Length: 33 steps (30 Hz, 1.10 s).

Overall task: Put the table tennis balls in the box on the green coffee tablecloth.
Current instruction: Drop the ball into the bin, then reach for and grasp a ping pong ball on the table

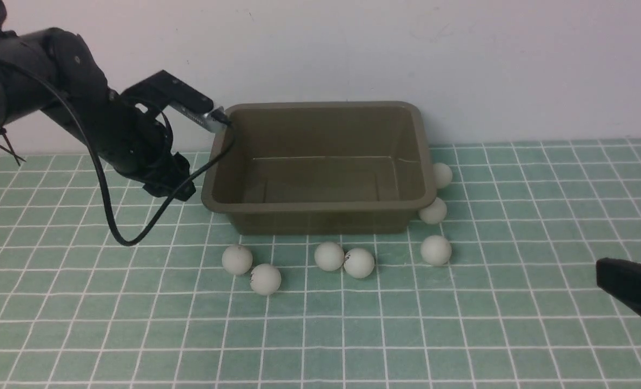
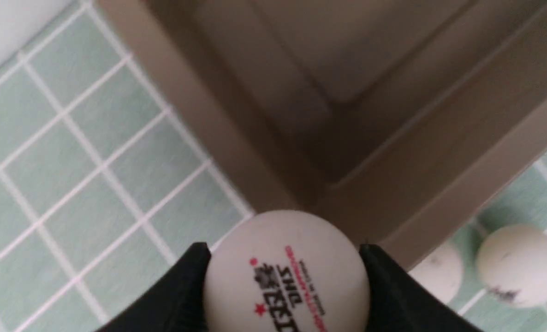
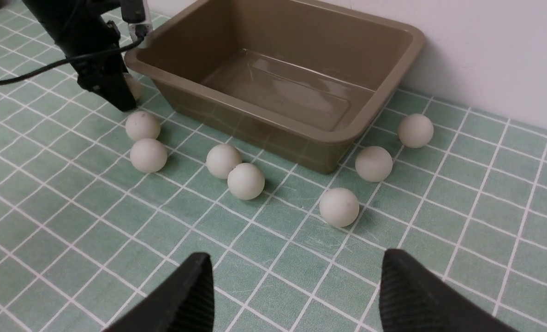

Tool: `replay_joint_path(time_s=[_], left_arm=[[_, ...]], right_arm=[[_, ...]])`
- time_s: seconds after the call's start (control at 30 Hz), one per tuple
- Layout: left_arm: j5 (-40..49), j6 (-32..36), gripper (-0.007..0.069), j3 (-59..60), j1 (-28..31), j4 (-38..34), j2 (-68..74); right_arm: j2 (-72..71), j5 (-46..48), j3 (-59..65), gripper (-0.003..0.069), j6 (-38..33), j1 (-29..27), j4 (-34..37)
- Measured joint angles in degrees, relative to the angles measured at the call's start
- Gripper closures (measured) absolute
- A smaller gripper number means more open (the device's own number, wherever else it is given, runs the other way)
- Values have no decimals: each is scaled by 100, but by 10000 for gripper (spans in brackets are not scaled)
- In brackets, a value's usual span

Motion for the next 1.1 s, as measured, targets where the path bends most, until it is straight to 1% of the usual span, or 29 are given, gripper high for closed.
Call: replay_joint_path(time_s=[0.1,0.13,0.23,0.37,0.43,0.53,0.63,0.73,0.83,0.87,0.93,0.97,1.0,1.1], left_arm=[[-48,657,274,4,-6,-781,7],[-60,912,274,4,-17,-1164,19],[-108,1682,274,4,-74,-2011,85],[-151,2389,274,4,-167,-2632,232],[-198,2530,274,-6,-179,-2714,315],[-247,2603,274,-6,-179,-2722,414],[-247,2617,254,-6,-179,-2667,490],[-235,2517,129,-6,-179,-2625,503],[-235,2284,61,-6,-168,-2604,360],[-235,2284,59,-6,-168,-2592,342],[-196,1893,52,-6,-133,-2373,-18],[-184,1824,53,-6,-116,-2319,-83],[-107,1541,70,-6,-93,-2076,-363],[-24,1145,114,-6,-76,-1634,-879]], right_arm=[[0,0,0,219,0,0,0],[0,0,0,219,0,0,0],[0,0,0,219,0,0,0],[0,0,0,219,0,0,6],[0,0,0,219,0,0,6],[0,0,0,219,0,0,6],[0,-5,0,219,0,0,6],[0,-22,0,219,-4,0,6],[0,-79,0,219,-70,0,6],[0,-84,0,219,-78,0,6],[0,-126,0,219,-184,0,6],[0,-126,0,219,-193,0,6],[0,-127,0,219,-224,0,6],[0,-149,0,219,-288,0,6]])
